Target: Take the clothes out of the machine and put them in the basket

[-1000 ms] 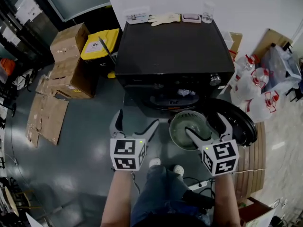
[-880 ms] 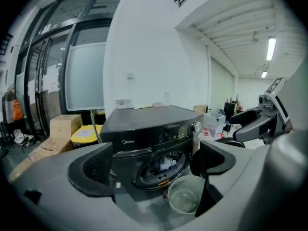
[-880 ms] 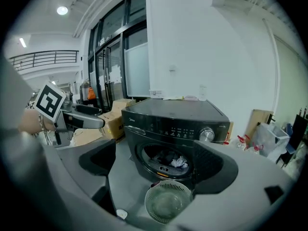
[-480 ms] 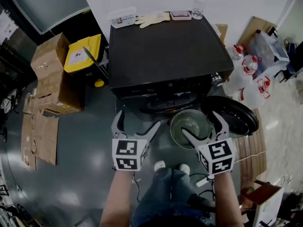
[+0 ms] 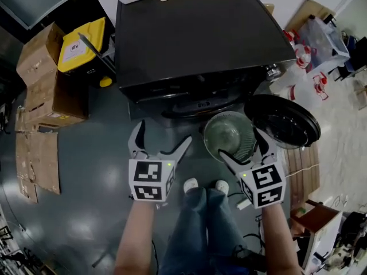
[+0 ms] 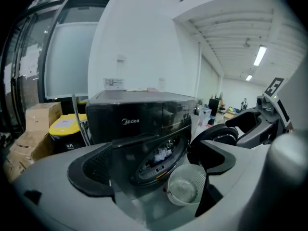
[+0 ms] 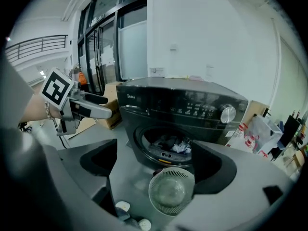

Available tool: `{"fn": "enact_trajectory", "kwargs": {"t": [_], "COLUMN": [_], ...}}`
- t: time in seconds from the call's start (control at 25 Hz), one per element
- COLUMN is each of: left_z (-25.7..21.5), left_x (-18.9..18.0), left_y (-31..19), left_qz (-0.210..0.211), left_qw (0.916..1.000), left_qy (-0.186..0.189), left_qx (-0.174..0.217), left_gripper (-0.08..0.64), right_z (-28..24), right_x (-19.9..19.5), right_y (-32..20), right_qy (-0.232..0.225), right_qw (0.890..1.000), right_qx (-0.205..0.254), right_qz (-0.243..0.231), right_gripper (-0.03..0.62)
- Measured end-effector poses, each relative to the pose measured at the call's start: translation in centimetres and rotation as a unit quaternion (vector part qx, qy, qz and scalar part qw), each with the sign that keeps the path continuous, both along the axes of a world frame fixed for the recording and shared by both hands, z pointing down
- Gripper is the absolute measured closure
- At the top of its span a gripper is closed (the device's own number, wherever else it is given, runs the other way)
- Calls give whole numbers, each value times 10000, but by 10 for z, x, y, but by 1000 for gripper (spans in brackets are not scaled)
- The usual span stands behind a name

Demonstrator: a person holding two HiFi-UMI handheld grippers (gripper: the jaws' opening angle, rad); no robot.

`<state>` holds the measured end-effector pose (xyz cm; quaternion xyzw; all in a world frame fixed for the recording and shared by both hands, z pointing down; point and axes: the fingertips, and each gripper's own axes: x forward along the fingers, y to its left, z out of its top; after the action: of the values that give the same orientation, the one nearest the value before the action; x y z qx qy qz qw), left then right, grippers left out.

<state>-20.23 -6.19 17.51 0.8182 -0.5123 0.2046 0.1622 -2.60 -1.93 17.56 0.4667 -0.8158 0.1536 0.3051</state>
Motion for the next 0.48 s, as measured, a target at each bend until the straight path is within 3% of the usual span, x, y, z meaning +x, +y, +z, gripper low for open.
{"fn": "enact_trajectory", "kwargs": {"t": [0.28,0.48], "left_z": [83,136], "left_x": [7,23], "left_y": [19,20], "left_qz": [-143,-248], "left_qw": [9991,9985], "left_qy": [4,-31], "left_qx": [-387,-488], "left_gripper": [-6,-6], "right_z": [81,130], "right_x": [-15,-4], "right_y": [23,27], "right_qy": [-81,-173], "right_qw": [9984,9974], "right_qx": [-448,-568], "right_qz": [-328,-417], "right_gripper": [112,114]}}
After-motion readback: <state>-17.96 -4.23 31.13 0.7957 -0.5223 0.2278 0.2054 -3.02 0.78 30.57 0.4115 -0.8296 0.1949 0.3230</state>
